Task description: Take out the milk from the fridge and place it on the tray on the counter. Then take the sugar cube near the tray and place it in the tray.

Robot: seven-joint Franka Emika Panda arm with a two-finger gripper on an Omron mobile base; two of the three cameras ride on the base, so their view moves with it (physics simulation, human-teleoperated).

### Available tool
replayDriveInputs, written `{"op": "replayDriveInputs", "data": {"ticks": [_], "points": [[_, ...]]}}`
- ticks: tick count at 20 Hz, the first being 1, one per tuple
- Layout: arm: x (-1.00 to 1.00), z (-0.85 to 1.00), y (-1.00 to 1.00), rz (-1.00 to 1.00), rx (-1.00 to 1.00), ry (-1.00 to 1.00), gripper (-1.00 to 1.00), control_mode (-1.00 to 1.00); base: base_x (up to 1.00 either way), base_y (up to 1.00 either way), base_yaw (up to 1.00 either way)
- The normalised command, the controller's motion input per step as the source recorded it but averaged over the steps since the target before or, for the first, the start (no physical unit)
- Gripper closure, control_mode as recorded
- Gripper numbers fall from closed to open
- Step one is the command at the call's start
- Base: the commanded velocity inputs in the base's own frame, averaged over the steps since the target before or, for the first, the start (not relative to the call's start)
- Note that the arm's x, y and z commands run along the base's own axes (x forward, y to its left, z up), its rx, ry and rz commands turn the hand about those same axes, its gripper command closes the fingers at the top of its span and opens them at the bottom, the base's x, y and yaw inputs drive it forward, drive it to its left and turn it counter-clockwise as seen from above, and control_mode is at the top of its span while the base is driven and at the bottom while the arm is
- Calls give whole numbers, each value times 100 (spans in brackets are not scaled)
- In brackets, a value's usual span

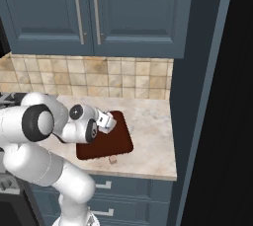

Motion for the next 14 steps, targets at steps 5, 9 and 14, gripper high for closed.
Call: {"op": "replayDriveInputs", "data": {"ticks": [5, 9, 14], "points": [[0, -24, 0, 0, 0, 0, 100, -100, 0, 0, 0], [0, -28, 0, 0, 0, 2, -100, -100, 0, 0, 0], [0, -2, 0, 0, 0, 2, -100, -100, 0, 0, 0]]}}
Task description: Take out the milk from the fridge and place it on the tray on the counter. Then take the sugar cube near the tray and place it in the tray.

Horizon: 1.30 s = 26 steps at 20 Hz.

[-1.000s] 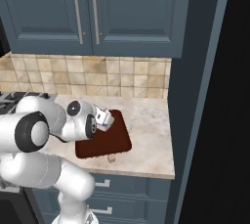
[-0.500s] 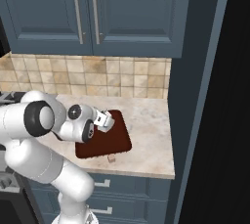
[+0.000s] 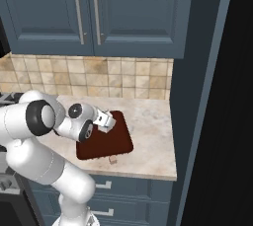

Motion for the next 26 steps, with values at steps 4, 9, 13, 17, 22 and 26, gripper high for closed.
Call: {"op": "replayDriveInputs", "data": {"ticks": [4, 9, 13, 17, 22, 26], "points": [[-1, 4, -3, 0, 3, 0, -100, -100, 0, 0, 0], [0, 12, -1, 0, 1, 0, -100, -100, 0, 0, 0], [-10, 25, -5, 0, 4, 0, -100, -100, 0, 0, 0], [-15, 15, -7, 0, 3, 0, -100, -100, 0, 0, 0], [-5, 19, -7, 0, 1, 0, -100, -100, 0, 0, 0], [-2, 21, -6, 0, 0, -2, -100, -100, 0, 0, 0]]}}
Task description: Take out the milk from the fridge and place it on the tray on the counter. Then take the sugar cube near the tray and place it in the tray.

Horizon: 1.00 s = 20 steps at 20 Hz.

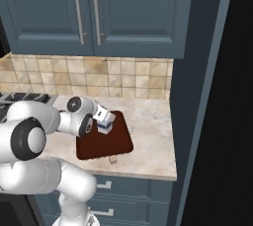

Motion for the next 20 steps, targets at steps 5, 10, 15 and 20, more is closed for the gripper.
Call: {"op": "replayDriveInputs", "data": {"ticks": [5, 10, 15, 20], "points": [[-29, 18, -5, 0, 0, -3, -100, -100, 0, 0, 0], [-38, 39, -16, 0, 5, 0, -100, -100, 0, 0, 0], [-33, 52, -21, 0, 8, 0, -100, -100, 0, 0, 0], [-51, 27, -14, 0, 10, 1, -100, -100, 0, 0, 0]]}}
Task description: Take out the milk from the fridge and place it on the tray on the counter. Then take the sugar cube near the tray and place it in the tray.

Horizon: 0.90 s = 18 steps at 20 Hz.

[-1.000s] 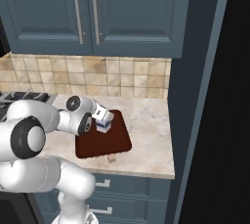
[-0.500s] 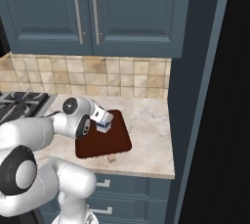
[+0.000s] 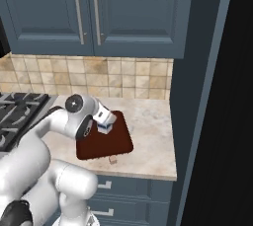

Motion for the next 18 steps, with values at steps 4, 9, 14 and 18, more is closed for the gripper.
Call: {"op": "replayDriveInputs", "data": {"ticks": [4, 9, 14, 18], "points": [[-71, 29, -17, 0, 8, 0, -100, -100, 0, 0, 0], [-68, 34, -9, 0, 10, 4, -100, -100, 0, 0, 0], [-67, 39, 1, 0, 3, 16, -100, -100, 0, 0, 0], [-86, 36, 0, 0, 0, 0, -100, -100, 0, 0, 0]]}}
